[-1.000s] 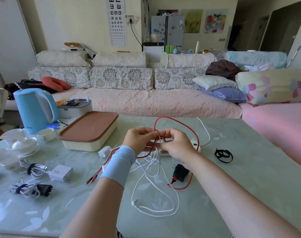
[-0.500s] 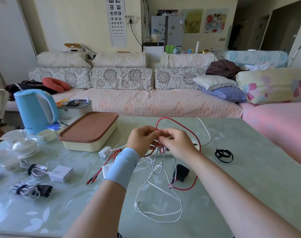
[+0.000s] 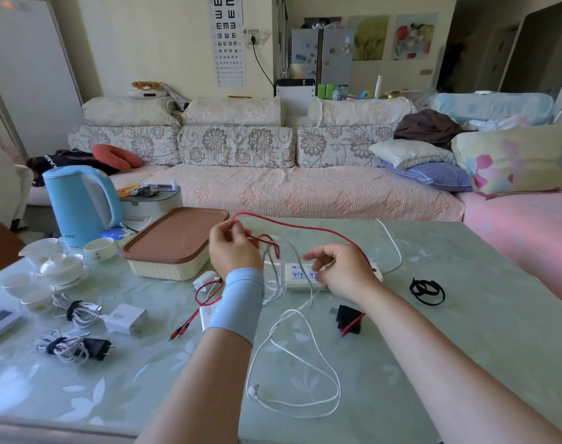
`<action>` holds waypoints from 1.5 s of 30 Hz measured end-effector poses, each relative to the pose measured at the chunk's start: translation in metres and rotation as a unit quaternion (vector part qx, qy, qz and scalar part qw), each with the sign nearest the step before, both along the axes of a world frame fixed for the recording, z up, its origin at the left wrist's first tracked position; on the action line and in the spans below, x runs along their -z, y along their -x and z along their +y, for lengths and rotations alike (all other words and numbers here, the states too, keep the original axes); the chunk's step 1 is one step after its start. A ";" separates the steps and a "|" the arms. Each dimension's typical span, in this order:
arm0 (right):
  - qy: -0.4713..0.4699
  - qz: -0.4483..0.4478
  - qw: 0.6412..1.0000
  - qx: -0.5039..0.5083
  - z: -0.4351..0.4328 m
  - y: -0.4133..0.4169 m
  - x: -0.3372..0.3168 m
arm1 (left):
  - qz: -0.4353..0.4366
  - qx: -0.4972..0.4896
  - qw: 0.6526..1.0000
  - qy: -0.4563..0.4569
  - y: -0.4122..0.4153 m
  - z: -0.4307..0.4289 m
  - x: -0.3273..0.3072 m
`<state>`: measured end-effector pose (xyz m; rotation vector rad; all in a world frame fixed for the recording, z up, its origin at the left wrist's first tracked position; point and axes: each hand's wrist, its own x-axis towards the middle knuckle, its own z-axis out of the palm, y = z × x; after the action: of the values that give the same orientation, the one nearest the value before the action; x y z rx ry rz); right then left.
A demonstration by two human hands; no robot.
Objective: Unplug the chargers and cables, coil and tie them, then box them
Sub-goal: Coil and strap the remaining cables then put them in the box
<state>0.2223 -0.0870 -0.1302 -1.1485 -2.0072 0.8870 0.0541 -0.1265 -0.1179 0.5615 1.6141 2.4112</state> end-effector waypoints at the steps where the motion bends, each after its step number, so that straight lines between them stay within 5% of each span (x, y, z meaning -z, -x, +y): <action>1: -0.010 -0.064 0.998 -0.004 0.000 -0.004 0.003 | -0.016 -0.007 1.000 -0.014 0.008 -0.002 -0.003; 4: 0.005 -0.131 0.991 -0.029 -0.006 -0.010 0.001 | -0.044 0.128 0.991 -0.018 0.015 -0.012 -0.012; 7: 0.000 -0.050 0.997 -0.052 -0.011 -0.001 -0.010 | 0.017 0.303 0.949 0.080 0.004 -0.023 -0.013; 10: 0.008 0.040 0.994 -0.100 -0.012 0.011 -0.010 | 0.078 0.361 0.923 0.112 -0.012 -0.025 -0.014; 15: -0.009 0.037 0.999 -0.038 -0.007 0.009 -0.014 | 0.141 0.264 0.948 0.110 -0.018 -0.018 -0.011; 18: 0.019 0.056 0.997 -0.045 -0.009 0.005 -0.019 | 0.102 0.179 0.972 0.117 -0.010 -0.015 -0.008; 21: 0.078 0.153 0.982 -0.077 -0.016 0.008 -0.020 | 0.076 0.099 0.982 0.143 0.006 -0.011 -0.002; 25: 0.232 0.276 0.933 0.012 -0.012 0.013 -0.023 | 0.086 0.048 0.986 0.132 0.016 -0.008 0.004; 29: 0.285 0.234 0.924 0.103 0.001 0.017 -0.004 | 0.116 0.003 0.989 0.096 0.005 -0.010 -0.002; 34: 0.136 0.053 0.974 0.174 0.019 0.020 0.018 | 0.141 0.013 0.987 0.070 -0.006 -0.009 -0.001; 41: -0.087 -0.126 0.988 -0.032 -0.003 0.013 0.003 | 0.074 0.231 0.967 0.079 0.003 -0.012 -0.003; 45: 0.001 -0.033 0.997 -0.064 -0.008 0.015 -0.009 | 0.039 0.278 0.955 0.097 0.004 -0.010 -0.002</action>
<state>0.2076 -0.0949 -0.1214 -1.0717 -2.1546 0.9250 0.0502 -0.1370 -0.1156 0.9353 1.4487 1.8212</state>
